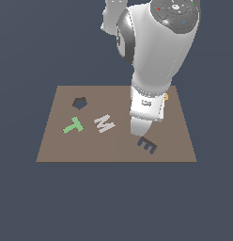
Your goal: Insert a designated object into the corresponding slot on a board.
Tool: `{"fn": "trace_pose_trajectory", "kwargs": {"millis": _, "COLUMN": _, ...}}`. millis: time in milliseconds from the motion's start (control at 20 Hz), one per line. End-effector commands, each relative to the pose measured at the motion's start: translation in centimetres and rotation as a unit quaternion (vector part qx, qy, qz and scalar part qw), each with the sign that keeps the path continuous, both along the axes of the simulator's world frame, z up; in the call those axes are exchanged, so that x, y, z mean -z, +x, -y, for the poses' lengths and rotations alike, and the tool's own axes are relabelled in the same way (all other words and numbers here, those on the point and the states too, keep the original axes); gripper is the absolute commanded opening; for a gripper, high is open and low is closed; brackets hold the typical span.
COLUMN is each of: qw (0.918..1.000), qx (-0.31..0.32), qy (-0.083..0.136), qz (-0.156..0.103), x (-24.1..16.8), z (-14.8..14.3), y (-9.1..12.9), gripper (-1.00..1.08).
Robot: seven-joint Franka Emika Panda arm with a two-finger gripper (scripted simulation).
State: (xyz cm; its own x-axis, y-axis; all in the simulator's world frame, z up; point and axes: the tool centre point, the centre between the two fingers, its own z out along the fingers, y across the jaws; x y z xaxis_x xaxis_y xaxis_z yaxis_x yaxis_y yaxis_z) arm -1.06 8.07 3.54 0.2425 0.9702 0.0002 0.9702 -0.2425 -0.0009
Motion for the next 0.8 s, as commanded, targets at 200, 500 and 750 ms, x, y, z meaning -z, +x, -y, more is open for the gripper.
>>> {"fn": "trace_pose_trajectory", "kwargs": {"millis": 200, "qw": 0.9977, "qx": 0.067, "qy": 0.000, "qz": 0.000, "x": -0.2, "z": -1.3, "y": 3.9, "gripper": -1.00}}
{"fn": "trace_pose_trajectory", "kwargs": {"millis": 500, "qw": 0.9925, "qx": 0.123, "qy": 0.000, "qz": 0.000, "x": -0.3, "z": -1.8, "y": 7.2, "gripper": -1.00}}
{"fn": "trace_pose_trajectory", "kwargs": {"millis": 750, "qw": 0.9883, "qx": 0.153, "qy": 0.000, "qz": 0.000, "x": -0.4, "z": -1.9, "y": 9.0, "gripper": -1.00}}
